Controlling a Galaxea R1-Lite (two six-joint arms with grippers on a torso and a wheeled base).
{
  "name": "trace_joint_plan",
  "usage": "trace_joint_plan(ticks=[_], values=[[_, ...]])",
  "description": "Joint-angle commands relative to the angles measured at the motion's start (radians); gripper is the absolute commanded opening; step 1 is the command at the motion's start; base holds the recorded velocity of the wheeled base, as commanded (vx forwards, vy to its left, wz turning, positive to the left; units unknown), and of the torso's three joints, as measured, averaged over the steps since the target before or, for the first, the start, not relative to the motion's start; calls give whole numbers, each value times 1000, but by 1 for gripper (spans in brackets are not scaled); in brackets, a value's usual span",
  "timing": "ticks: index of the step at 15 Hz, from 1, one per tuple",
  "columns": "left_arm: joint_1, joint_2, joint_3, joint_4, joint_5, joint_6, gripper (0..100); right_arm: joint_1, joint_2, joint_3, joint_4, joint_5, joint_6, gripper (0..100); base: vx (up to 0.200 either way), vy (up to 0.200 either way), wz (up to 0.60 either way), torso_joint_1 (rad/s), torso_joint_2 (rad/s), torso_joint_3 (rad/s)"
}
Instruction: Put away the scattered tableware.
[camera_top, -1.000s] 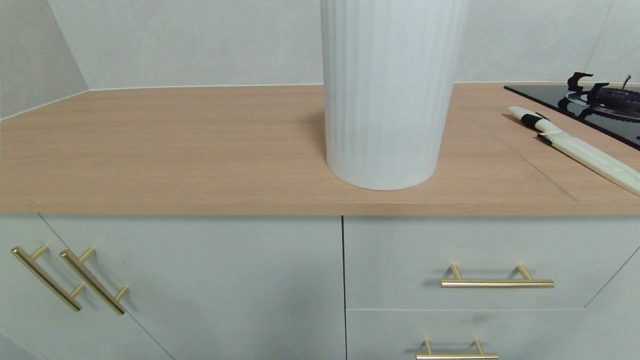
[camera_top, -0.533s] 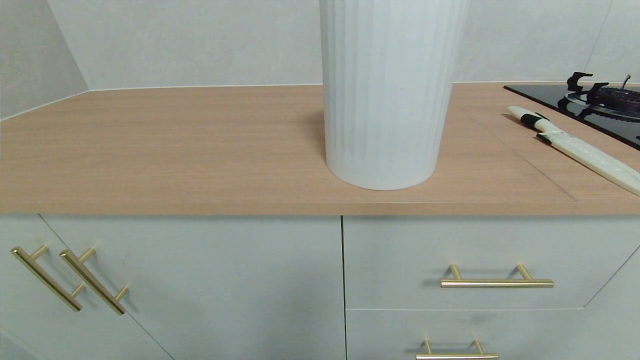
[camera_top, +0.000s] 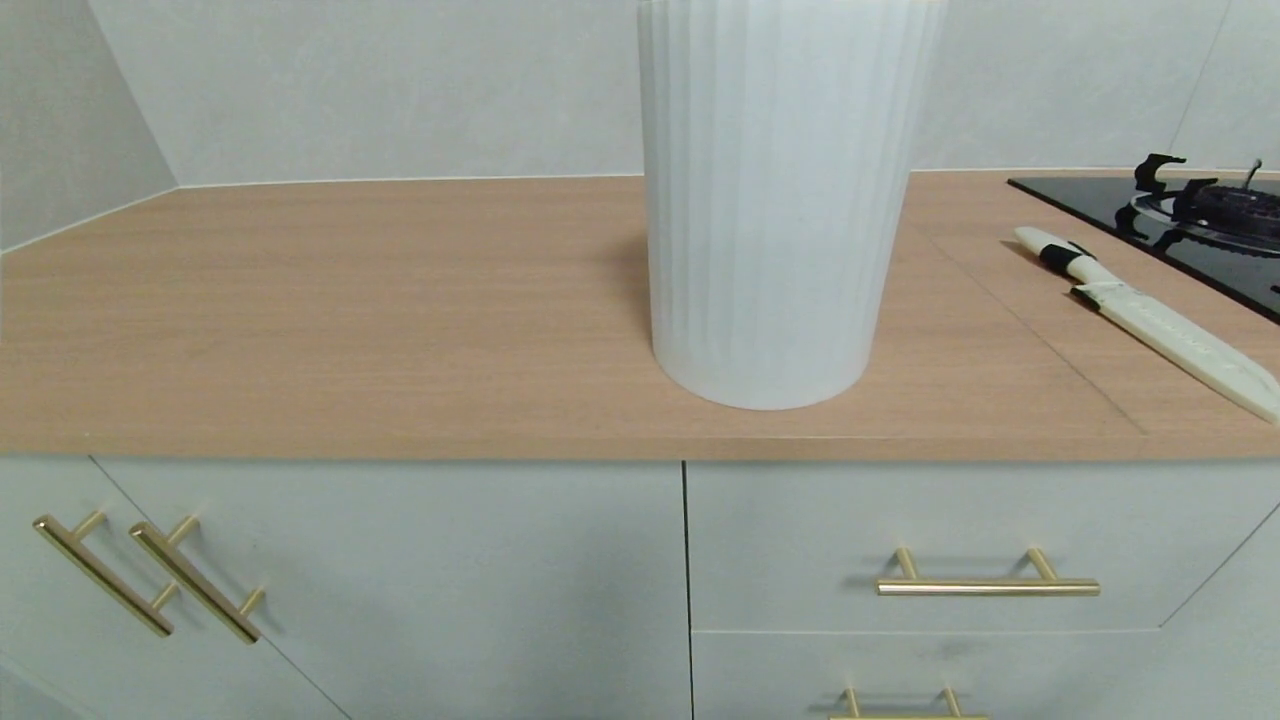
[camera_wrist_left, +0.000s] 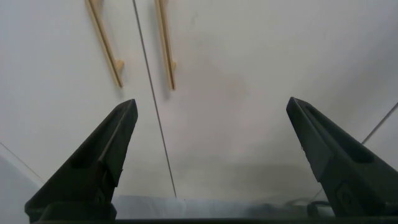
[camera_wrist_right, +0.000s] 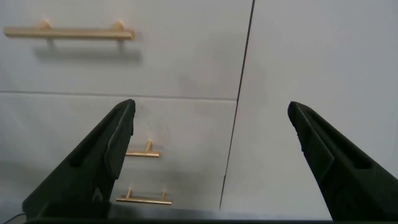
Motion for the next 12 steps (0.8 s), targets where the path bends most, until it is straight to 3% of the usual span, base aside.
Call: trace_joint_plan(ticks=[1,12], values=[[0,0,0,0,0,0,100,-1,1,0,-1,1,-1,100,0,0,0,183,-456,-295],[1,0,0,1,0,0,100,-1,1,0,-1,1,0,100,0,0,0,179,-485,-289]])
